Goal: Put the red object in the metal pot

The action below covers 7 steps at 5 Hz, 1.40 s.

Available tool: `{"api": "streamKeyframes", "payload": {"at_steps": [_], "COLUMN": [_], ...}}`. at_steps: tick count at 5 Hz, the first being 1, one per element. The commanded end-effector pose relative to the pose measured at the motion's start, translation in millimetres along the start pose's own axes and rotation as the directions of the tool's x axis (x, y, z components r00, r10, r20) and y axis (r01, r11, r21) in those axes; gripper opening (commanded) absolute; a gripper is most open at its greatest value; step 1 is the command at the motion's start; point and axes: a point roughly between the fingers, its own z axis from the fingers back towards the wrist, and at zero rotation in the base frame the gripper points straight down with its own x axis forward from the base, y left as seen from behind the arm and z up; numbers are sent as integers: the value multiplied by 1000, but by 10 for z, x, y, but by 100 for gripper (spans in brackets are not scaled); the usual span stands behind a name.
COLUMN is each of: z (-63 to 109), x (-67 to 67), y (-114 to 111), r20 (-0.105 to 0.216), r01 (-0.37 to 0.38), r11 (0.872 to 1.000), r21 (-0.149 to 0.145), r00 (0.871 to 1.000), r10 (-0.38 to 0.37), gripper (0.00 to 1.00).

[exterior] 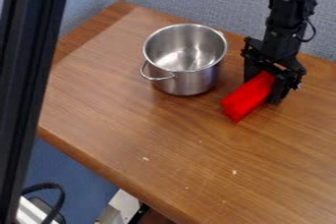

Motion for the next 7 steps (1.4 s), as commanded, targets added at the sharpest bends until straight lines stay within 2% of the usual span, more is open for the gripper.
{"api": "streamKeyframes", "payload": {"at_steps": [1, 3, 5, 7], "z": [77, 305, 277, 168], "x": [13, 112, 119, 128], "y": [244, 192, 326, 351], "r20": [25, 37, 48, 51], "r01": [-14, -46, -41, 44], "r11": [1000, 999, 999, 999], "r21": [18, 16, 16, 20], "r00": [1000, 998, 998, 998], "r10": [13, 45, 40, -45], "gripper": [0, 0, 0, 0]}}
